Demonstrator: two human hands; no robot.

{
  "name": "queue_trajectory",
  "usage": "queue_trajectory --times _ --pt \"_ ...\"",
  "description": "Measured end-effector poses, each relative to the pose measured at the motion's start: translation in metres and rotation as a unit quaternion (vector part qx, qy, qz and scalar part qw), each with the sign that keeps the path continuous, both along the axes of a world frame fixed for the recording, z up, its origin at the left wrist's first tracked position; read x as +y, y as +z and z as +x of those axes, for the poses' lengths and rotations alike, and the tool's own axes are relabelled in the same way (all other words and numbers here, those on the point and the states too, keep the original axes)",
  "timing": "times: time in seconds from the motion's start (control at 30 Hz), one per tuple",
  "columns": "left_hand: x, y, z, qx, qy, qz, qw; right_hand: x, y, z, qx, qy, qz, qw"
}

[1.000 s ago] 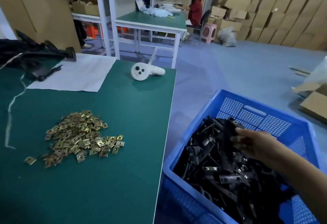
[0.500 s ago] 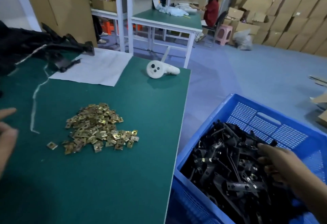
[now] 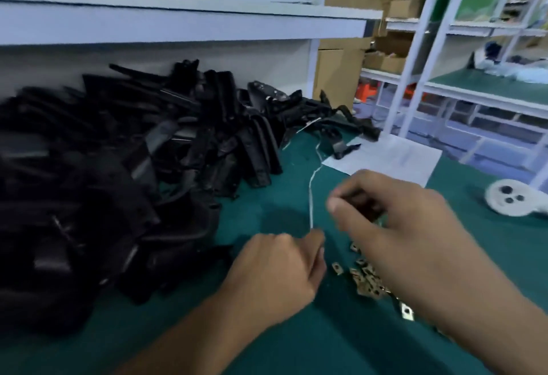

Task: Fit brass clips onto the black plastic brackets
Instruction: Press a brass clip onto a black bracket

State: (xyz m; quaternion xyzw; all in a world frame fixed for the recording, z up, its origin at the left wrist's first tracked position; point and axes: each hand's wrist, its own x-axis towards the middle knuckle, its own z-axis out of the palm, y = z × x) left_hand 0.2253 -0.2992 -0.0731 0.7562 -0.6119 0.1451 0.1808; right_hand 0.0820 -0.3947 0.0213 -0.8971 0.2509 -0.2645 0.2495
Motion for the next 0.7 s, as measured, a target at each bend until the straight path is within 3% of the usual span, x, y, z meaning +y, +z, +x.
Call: queue_trajectory --times 0.1,0.17,0.27,0.4,0.47,0.53,0.6,0.7 --pt "-0.003 0.001 -0.001 -0.044 -0.017 -0.008 0.999 -0.02 -0.017 0.081 0.071 0.015 -0.013 0.997" --pt "-0.003 0.0 -0.004 -0.042 -0.001 -0.007 0.999 -0.036 -0.027 0.127 0.14 -0.026 -0.014 0.99" --pt "-0.001 -0.003 -0.002 -0.002 0.026 0.0 1.0 -0.05 -0.046 0.173 0.186 -0.045 -0.126 0.973" --pt "0.003 0.002 0.001 0.038 0.093 -0.067 0.993 -0.053 -0.047 0.183 0.216 -0.001 -0.238 0.947" --pt "0.003 0.002 0.003 0.141 0.11 -0.128 0.975 -0.049 -0.041 0.164 0.19 -0.025 -0.355 0.915" --pt "0.0 -0.001 0.008 0.292 0.1 -0.202 0.929 -0.033 -0.031 0.131 0.202 -0.073 -0.423 0.881" --pt "-0.004 -0.002 0.014 0.394 0.09 -0.251 0.88 -0.023 -0.034 0.092 0.214 -0.083 -0.417 0.879" --pt "-0.007 -0.001 0.019 0.533 0.038 -0.228 0.814 0.001 -0.038 0.047 0.206 -0.097 -0.386 0.894"
